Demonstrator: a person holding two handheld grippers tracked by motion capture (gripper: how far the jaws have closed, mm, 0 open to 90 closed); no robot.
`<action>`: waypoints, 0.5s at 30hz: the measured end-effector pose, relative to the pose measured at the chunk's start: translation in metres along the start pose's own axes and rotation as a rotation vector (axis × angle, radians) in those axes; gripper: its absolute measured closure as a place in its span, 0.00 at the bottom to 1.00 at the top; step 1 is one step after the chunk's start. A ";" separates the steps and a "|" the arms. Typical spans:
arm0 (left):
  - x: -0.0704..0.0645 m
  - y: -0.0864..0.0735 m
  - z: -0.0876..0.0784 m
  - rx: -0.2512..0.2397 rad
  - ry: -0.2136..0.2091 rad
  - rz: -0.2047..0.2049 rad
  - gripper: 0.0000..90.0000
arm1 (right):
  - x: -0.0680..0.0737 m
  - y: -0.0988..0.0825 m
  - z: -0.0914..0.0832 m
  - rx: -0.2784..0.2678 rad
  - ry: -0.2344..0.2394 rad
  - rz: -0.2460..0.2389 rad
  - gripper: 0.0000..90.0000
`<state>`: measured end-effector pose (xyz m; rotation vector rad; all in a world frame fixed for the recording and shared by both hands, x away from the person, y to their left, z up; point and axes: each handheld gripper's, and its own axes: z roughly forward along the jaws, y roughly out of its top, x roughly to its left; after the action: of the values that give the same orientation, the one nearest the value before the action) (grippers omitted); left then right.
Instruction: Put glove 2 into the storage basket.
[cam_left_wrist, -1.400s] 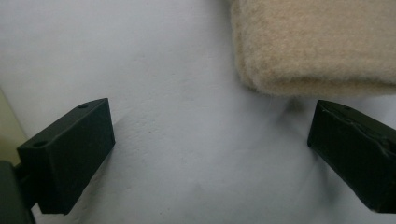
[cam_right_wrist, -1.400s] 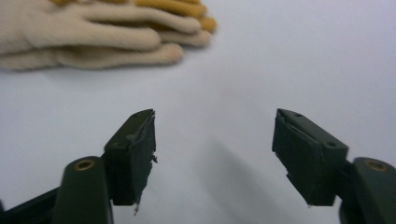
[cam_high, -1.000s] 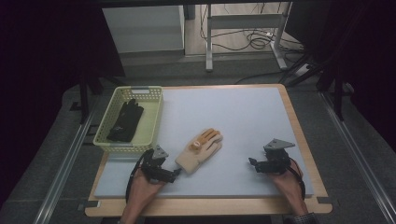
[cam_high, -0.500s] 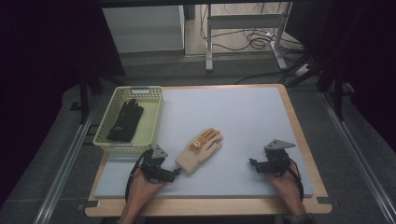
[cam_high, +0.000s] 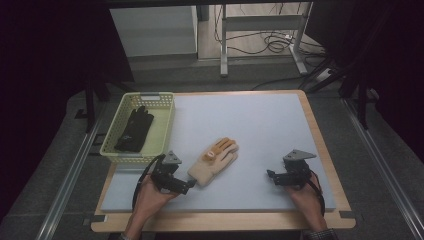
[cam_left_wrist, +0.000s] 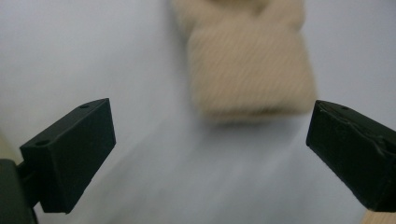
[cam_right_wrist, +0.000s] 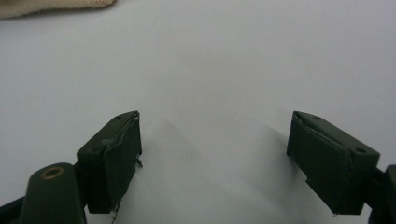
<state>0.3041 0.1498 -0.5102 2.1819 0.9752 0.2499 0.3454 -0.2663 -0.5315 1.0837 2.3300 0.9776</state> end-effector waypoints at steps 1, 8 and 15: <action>-0.003 0.008 0.002 0.004 -0.005 0.010 0.02 | 0.000 0.000 0.000 0.000 0.000 0.000 0.20; -0.013 0.044 0.028 0.045 -0.008 0.046 0.00 | 0.000 0.000 0.000 -0.001 -0.001 -0.001 0.20; -0.016 0.062 0.053 0.083 0.000 0.049 0.00 | 0.000 0.000 0.000 -0.002 -0.003 -0.002 0.20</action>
<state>0.3513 0.0822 -0.5042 2.2832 0.9482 0.2369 0.3450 -0.2660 -0.5315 1.0811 2.3268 0.9763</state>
